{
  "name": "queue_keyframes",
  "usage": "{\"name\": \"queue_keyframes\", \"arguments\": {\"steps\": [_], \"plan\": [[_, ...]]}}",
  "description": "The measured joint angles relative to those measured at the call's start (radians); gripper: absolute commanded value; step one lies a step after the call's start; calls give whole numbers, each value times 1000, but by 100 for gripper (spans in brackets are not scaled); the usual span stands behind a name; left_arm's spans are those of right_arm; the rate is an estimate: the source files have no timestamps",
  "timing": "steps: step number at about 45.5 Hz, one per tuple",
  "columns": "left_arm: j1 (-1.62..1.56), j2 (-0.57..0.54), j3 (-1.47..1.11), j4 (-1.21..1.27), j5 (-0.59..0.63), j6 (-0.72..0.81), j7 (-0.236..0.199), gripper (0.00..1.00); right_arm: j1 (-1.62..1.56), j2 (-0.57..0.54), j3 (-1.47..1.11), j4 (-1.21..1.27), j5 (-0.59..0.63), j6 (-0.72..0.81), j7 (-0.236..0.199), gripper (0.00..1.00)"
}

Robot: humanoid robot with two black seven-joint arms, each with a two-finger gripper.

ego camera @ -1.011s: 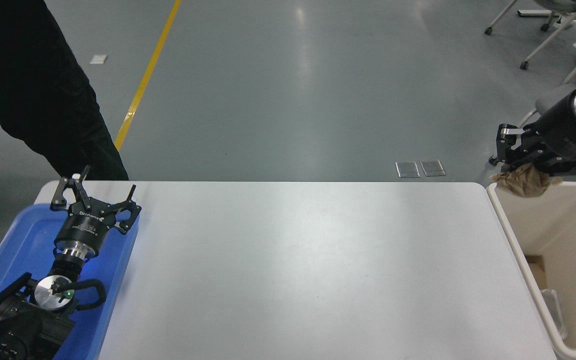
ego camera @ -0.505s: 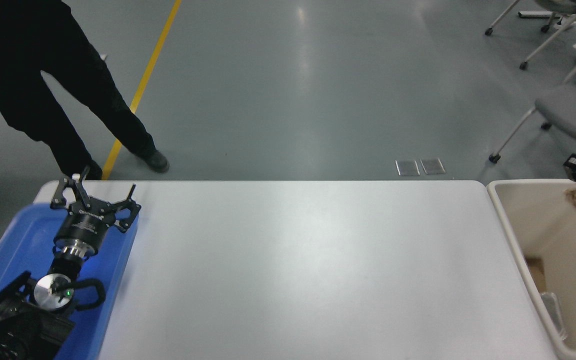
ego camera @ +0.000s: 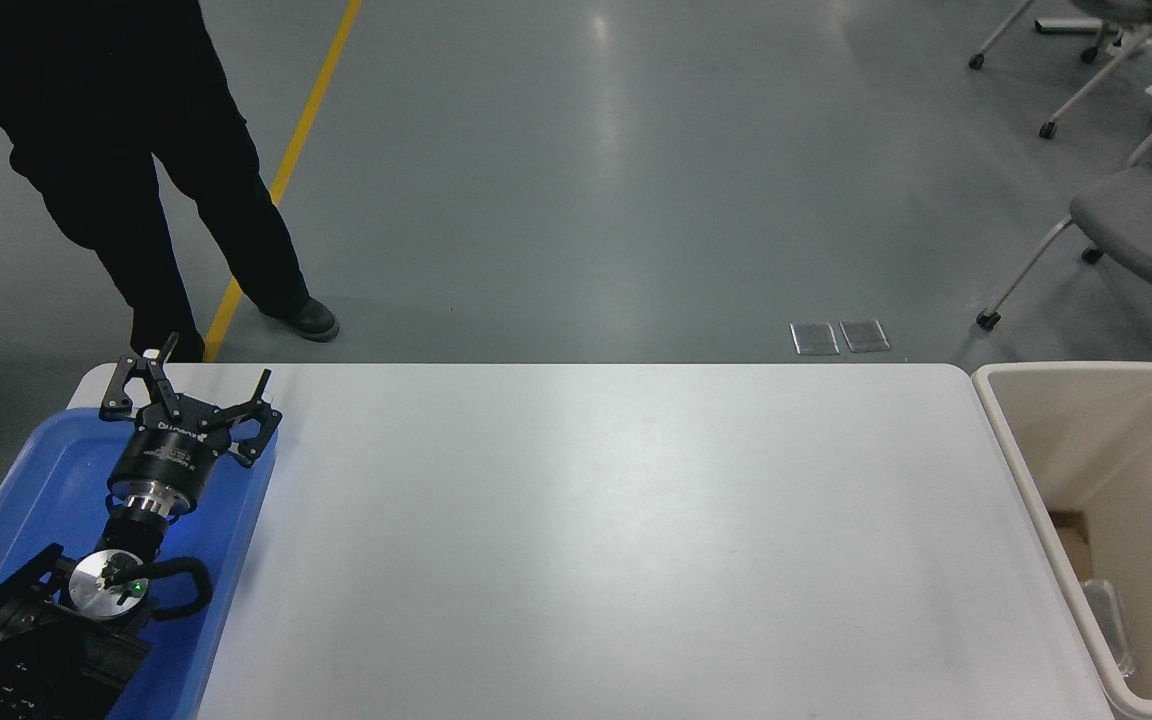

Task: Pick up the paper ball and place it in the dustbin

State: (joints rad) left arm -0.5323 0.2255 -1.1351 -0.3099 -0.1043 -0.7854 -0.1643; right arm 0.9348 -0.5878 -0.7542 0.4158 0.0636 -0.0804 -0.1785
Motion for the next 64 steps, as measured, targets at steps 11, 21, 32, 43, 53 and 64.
{"name": "queue_keyframes", "arguments": {"steps": [11,21,32,43,53,64], "plan": [[0,0,0,0,0,0,0,99,-70,33,57,-61,-8,-25,7,38],[0,0,0,0,0,0,0,99,-77,38,76,-80,-11,-33,8,78],[0,0,0,0,0,0,0,99,-56,38,84,-61,-11,-35,8,78],[-1,0,1,0,0,0,0,99,29,-15,65,58,-8,-35,8,98],[-1,0,2,0,0,0,1,99,190,-48,-84,206,2,-26,8,100],[-2,0,3,0,1,0,2,99,503,-53,-361,503,5,-19,8,100]]}}
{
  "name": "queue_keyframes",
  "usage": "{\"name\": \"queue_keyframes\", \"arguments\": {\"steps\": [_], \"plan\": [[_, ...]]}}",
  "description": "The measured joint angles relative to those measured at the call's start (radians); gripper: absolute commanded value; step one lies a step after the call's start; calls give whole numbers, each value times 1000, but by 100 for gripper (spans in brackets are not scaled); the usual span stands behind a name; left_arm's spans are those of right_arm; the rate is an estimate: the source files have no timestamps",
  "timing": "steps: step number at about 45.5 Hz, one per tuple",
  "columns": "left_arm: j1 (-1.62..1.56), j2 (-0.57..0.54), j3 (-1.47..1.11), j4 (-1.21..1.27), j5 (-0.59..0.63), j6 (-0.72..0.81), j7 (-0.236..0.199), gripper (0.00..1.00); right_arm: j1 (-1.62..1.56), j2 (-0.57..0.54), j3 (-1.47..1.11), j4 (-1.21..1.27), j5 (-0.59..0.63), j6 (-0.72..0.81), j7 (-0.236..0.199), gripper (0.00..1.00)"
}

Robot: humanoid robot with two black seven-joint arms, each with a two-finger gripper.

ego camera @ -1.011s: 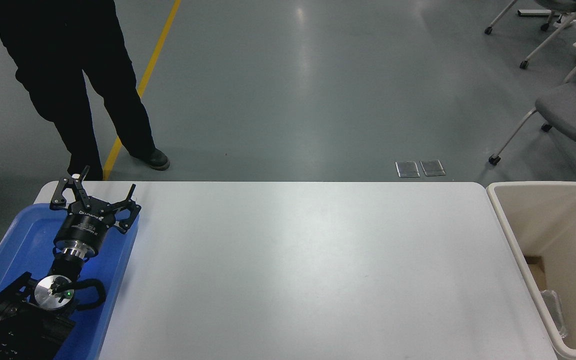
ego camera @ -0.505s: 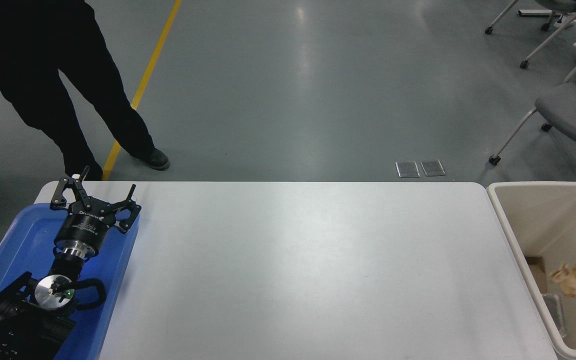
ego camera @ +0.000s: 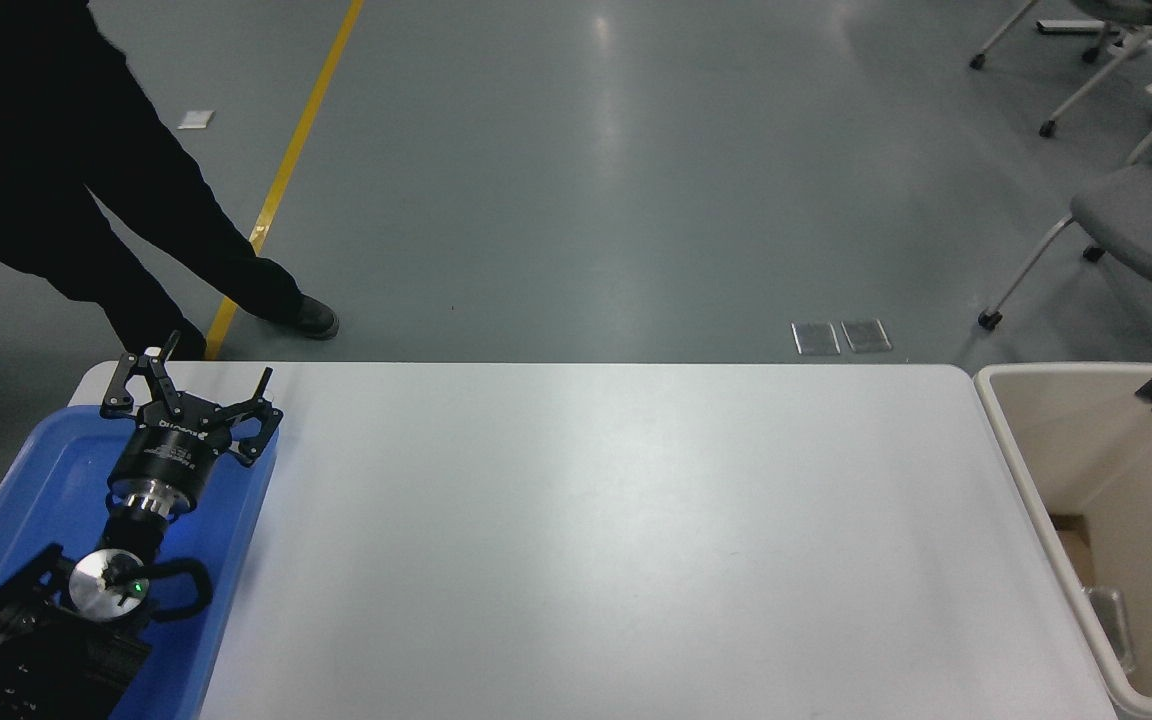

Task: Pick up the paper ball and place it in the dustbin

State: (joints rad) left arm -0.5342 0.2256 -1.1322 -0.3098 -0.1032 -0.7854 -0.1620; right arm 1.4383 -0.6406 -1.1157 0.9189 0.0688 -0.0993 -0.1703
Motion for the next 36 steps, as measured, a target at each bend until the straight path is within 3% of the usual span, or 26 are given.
{"name": "queue_keyframes", "arguments": {"steps": [12,36], "plan": [[1,0,0,1,-1,0,0,99,301,23,-135,256,4,96,-2,100],[2,0,-1,0,-1,0,-2,99,696,235,-132,381,4,712,-3,100]]}}
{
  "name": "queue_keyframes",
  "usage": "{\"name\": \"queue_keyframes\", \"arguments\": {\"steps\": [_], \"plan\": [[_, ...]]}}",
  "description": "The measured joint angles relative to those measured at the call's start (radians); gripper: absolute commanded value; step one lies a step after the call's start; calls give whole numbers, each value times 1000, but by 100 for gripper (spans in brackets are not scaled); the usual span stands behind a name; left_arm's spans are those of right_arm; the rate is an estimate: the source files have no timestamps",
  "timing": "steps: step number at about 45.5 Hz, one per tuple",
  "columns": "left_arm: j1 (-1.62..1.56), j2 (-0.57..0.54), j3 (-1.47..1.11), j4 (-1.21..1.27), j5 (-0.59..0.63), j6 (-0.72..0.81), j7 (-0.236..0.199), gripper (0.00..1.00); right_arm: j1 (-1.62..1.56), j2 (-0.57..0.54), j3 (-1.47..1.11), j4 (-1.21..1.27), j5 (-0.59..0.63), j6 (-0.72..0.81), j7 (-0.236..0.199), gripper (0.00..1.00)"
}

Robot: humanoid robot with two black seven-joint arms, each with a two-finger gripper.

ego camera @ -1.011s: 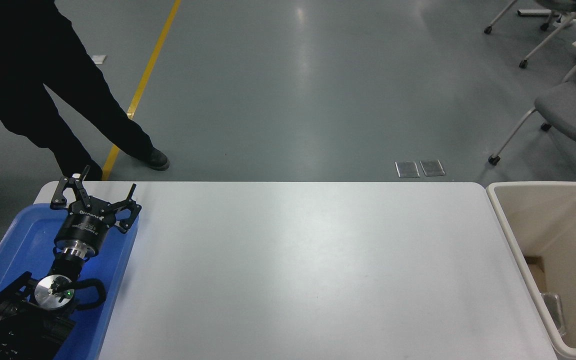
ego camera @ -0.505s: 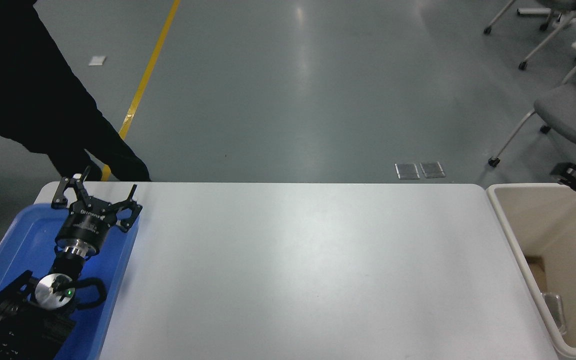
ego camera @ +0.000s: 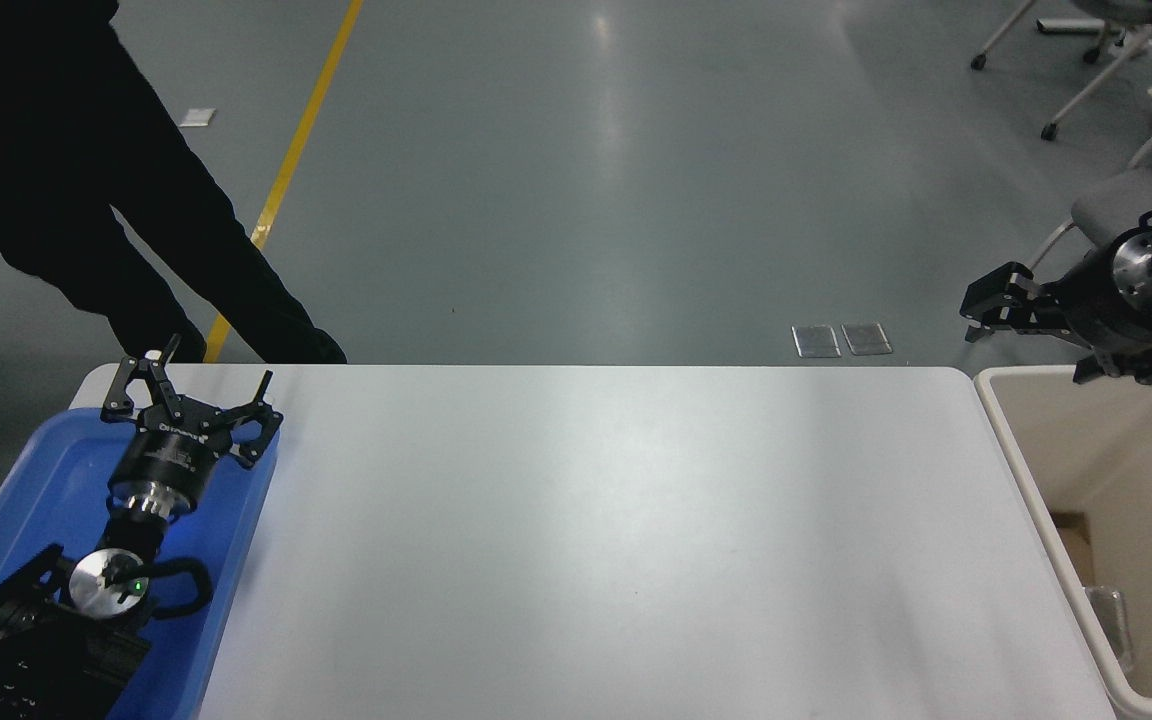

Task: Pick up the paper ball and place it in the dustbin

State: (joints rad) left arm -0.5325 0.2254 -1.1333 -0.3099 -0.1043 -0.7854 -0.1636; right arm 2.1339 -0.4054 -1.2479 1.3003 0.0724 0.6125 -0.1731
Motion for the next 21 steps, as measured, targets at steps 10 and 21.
{"name": "queue_keyframes", "arguments": {"steps": [10,21], "plan": [[0,0,0,0,0,0,0,99,64,42,40,10,-1,113,0,100],[0,0,0,0,0,0,0,99,78,117,48,10,-12,154,-3,100]]}}
